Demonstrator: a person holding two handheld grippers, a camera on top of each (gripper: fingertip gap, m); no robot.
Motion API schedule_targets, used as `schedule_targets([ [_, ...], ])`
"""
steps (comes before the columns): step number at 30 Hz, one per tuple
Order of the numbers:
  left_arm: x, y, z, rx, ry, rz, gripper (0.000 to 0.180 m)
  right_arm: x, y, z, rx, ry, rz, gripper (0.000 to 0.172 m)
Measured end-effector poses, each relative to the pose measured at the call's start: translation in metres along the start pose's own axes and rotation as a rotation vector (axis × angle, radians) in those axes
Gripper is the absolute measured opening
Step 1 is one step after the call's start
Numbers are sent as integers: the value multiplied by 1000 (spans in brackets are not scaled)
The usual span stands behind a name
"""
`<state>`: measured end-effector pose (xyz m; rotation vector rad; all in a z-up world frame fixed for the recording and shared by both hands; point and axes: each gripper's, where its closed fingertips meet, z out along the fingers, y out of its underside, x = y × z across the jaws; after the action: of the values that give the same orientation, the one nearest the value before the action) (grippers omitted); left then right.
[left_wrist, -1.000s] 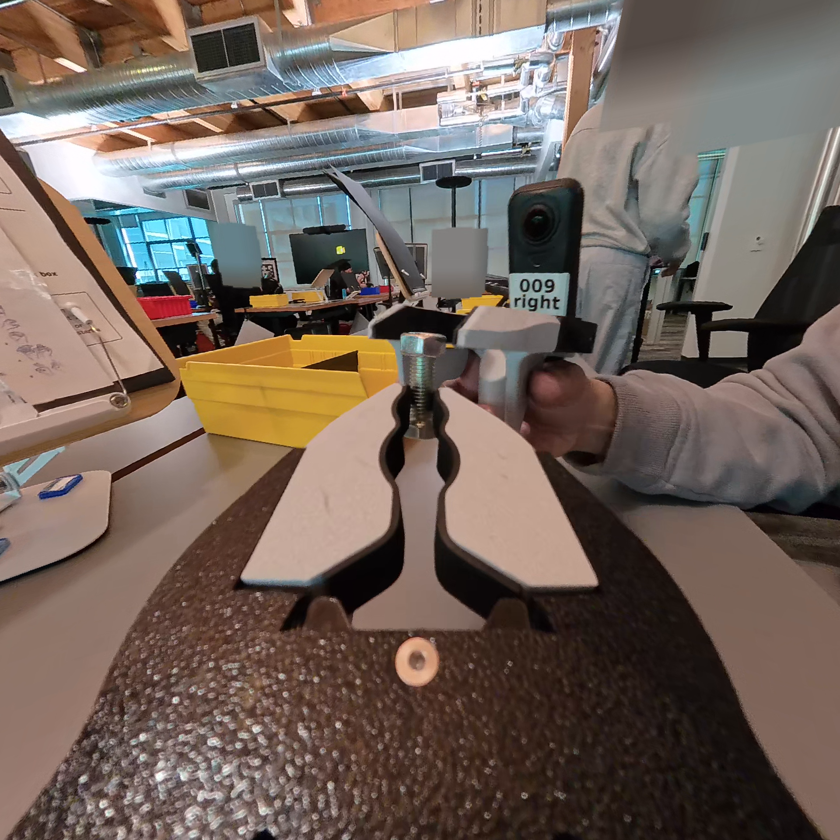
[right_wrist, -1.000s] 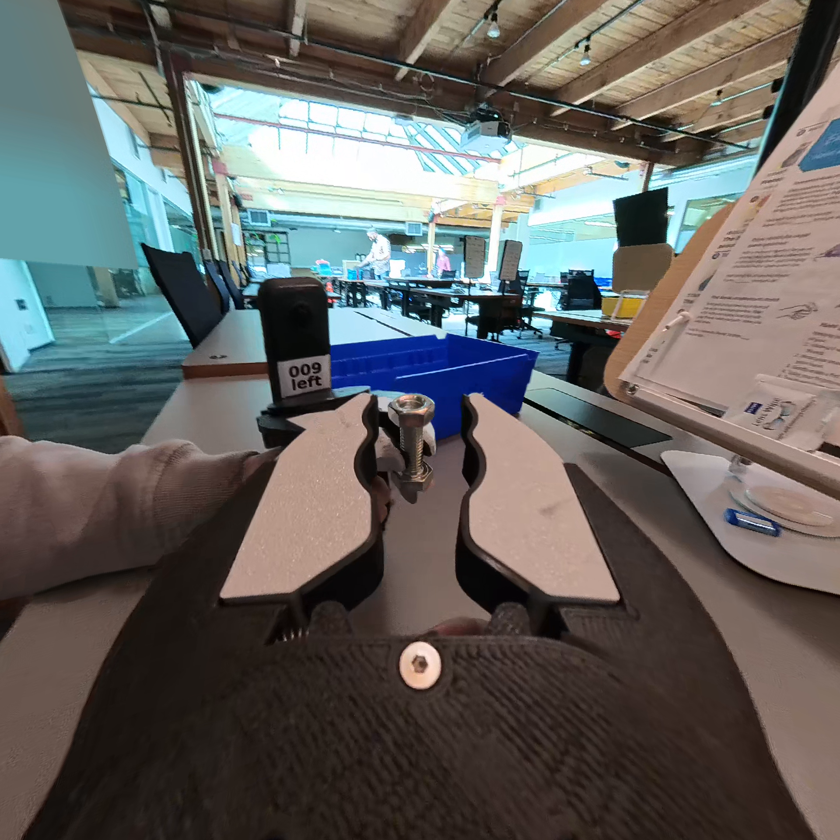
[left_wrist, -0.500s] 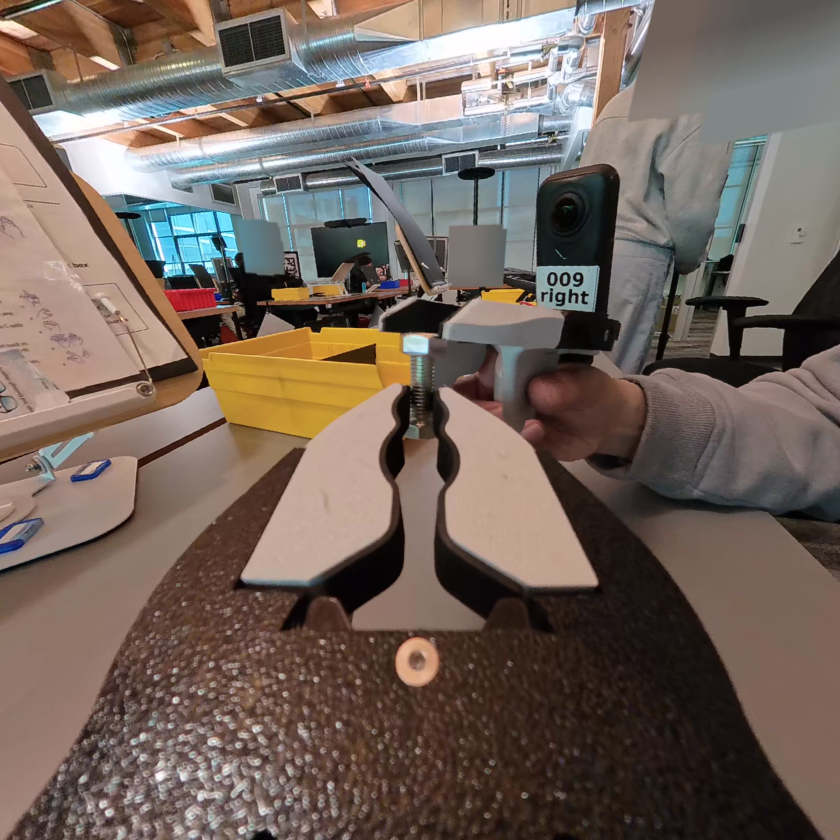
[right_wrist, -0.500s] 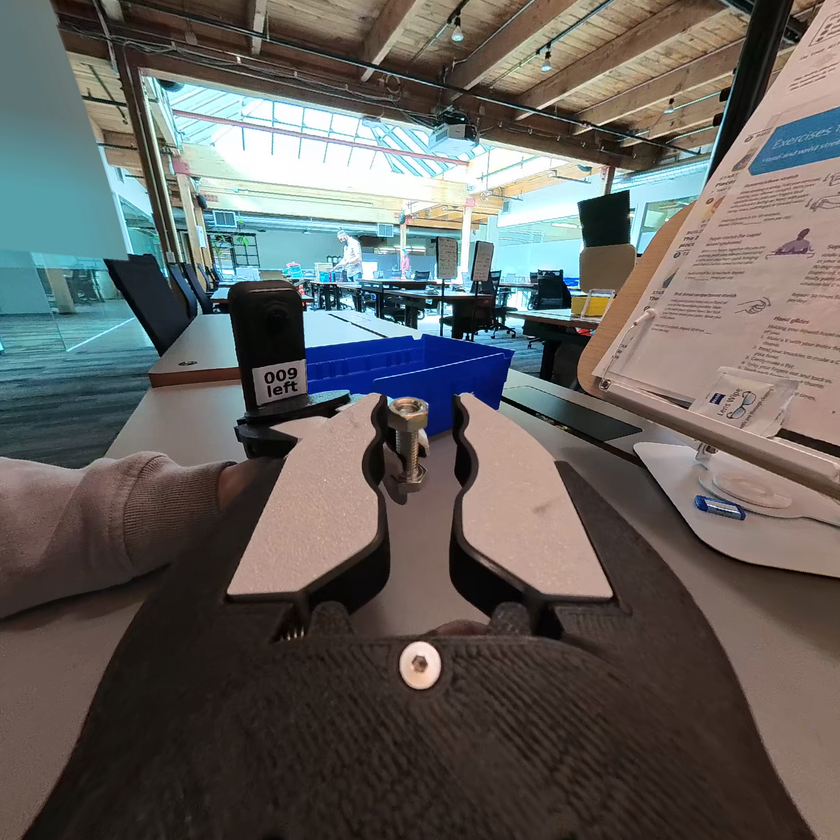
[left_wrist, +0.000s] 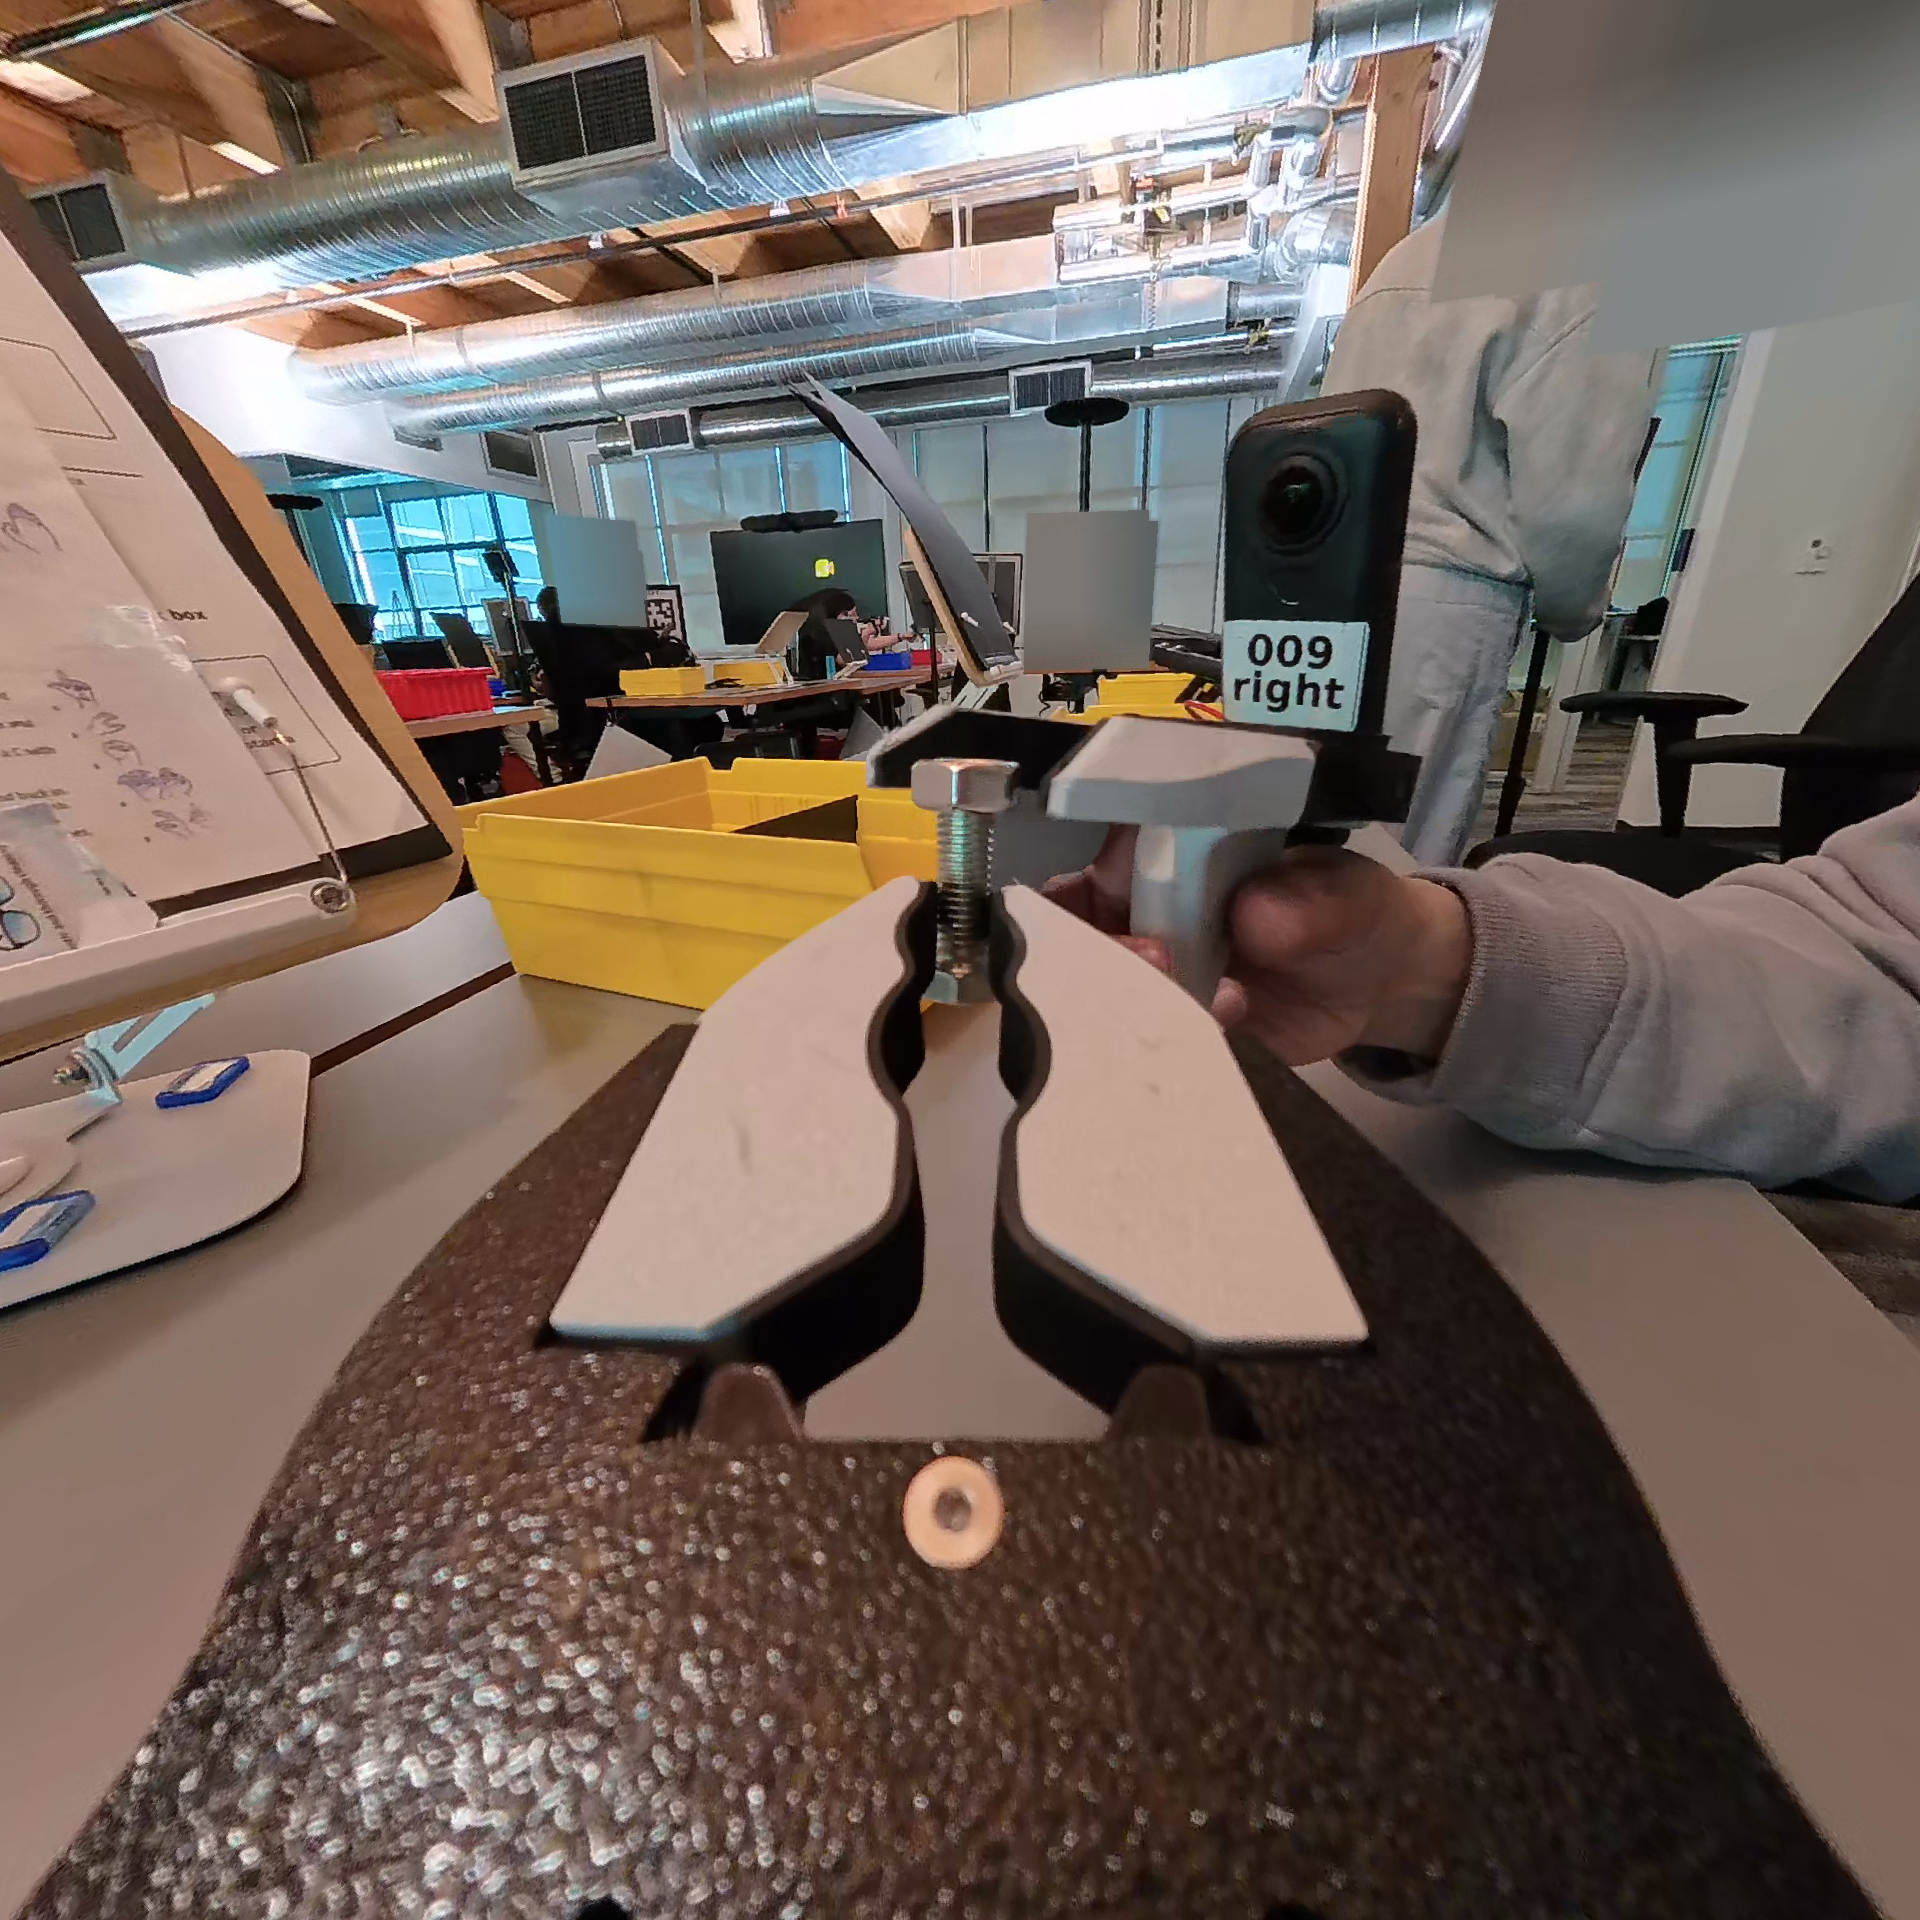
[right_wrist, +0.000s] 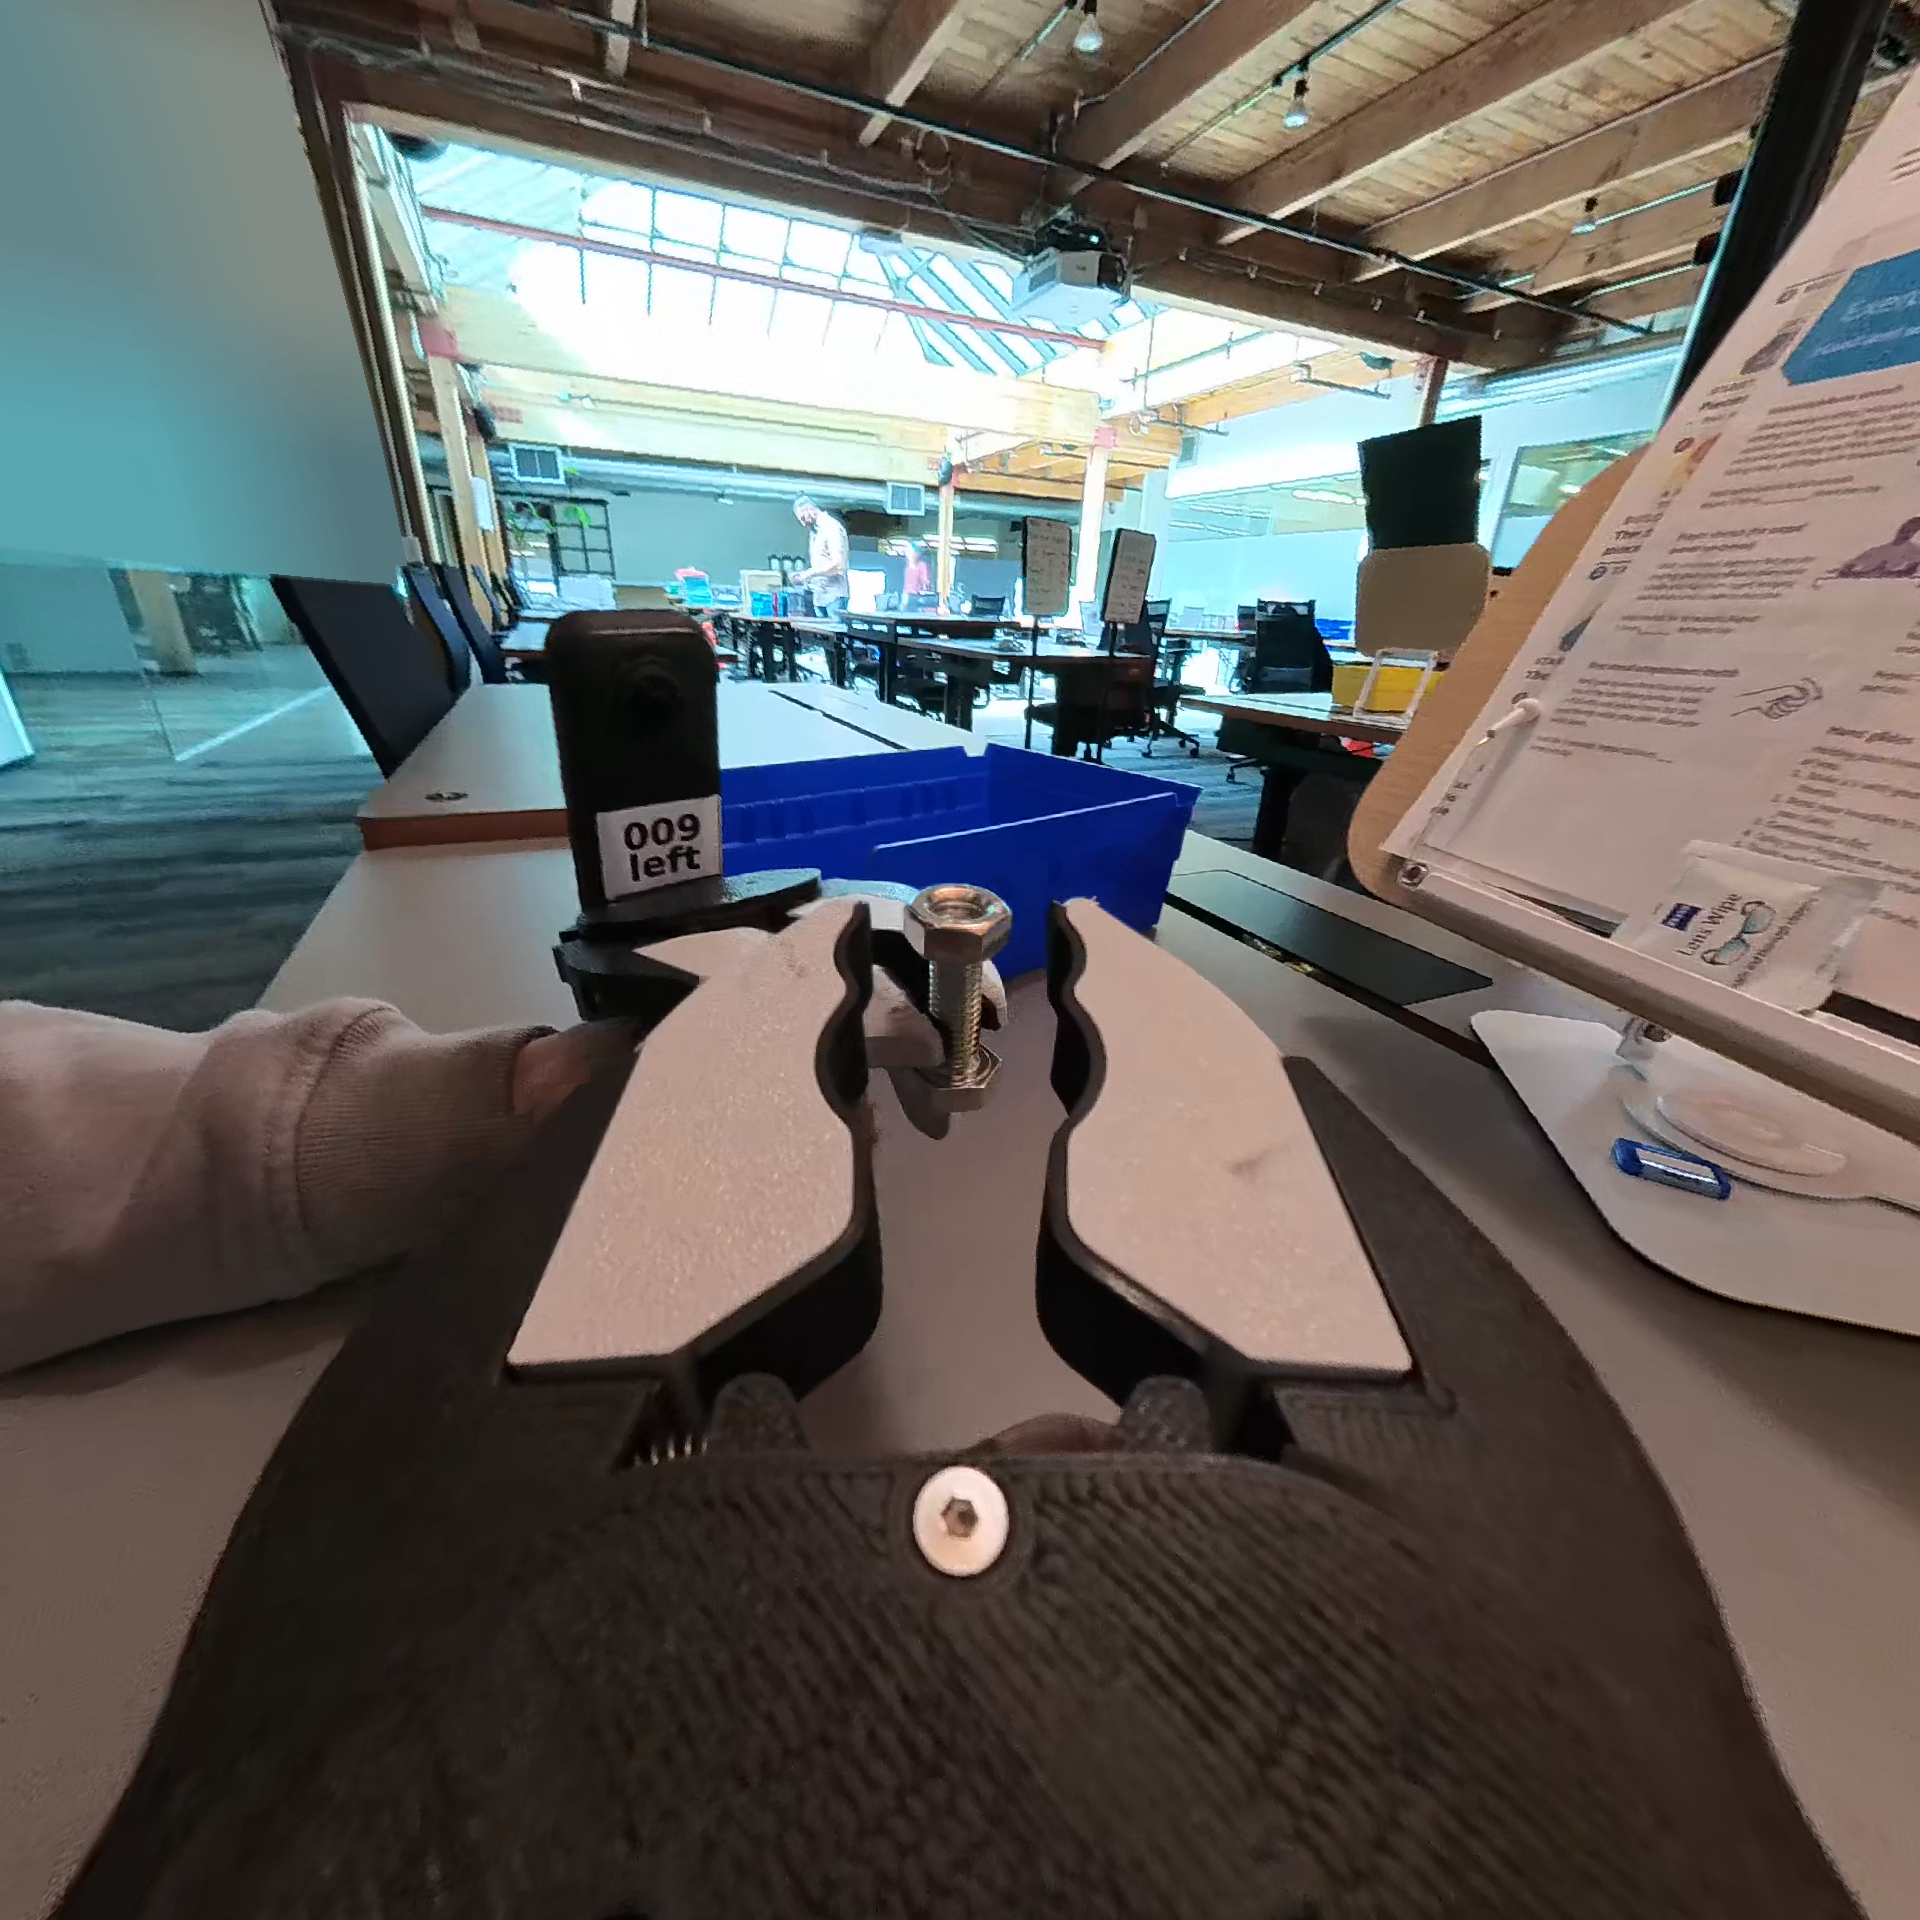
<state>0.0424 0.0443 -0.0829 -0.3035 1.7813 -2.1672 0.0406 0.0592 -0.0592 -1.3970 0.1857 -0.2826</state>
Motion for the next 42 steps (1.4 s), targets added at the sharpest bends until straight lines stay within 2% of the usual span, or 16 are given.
schedule_targets([
  [5, 0, 0, 0, -1, -2, 3, 8, 0, -1, -1, 12, 2, -7, 19],
  [18, 15, -7, 0, 43, 118, -54, 8, -12, -8, -8, 42, -169, 80, 19],
  [24, 9, -10, -4, 59, 87, -49, 8, 5, -12, -13, 65, -96, 106, 18],
  [29, 7, -7, -3, 43, 68, -39, 8, 2, -15, -14, 82, -132, 148, 35],
  [33, 8, -4, -1, 21, 66, -25, 8, -5, -8, -7, 42, -115, 88, 33],
  [38, 8, -2, 0, 10, 63, -17, 8, -6, -4, -4, 26, -96, 71, 18],
  [42, 9, -2, 0, 13, 70, -17, 8, -7, -4, -4, 16, -111, 71, 18],
])
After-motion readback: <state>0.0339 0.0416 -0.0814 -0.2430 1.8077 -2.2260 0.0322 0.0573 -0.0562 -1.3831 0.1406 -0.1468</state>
